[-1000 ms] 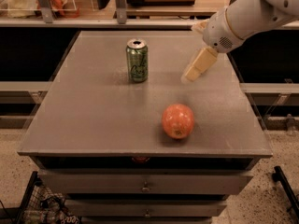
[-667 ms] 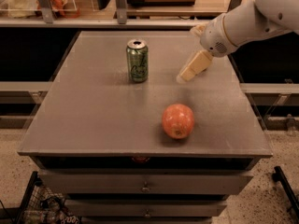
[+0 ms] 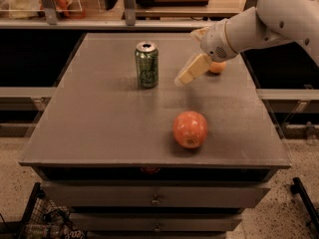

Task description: Pick green can

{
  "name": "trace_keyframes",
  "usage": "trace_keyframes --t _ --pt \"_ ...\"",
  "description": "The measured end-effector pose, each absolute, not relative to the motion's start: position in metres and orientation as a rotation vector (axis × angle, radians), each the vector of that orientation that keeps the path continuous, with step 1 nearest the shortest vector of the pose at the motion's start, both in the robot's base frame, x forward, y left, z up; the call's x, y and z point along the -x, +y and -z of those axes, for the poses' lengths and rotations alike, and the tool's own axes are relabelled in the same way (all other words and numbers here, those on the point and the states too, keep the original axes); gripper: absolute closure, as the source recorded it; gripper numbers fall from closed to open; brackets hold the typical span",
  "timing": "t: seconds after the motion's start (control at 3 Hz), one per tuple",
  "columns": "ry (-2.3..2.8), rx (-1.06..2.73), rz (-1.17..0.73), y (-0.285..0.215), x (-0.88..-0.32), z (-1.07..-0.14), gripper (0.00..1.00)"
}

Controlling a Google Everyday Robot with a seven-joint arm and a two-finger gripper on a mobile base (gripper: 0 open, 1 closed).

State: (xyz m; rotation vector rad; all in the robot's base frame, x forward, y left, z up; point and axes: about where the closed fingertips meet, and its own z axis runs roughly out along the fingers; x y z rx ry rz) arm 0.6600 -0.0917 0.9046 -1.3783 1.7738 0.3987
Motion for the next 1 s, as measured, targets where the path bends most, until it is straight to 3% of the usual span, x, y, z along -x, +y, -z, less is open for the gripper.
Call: trace_keyframes --t 1.0 --pt "1.628 1.436 -0.619 -0.023 -0.678 -0.896 0.0"
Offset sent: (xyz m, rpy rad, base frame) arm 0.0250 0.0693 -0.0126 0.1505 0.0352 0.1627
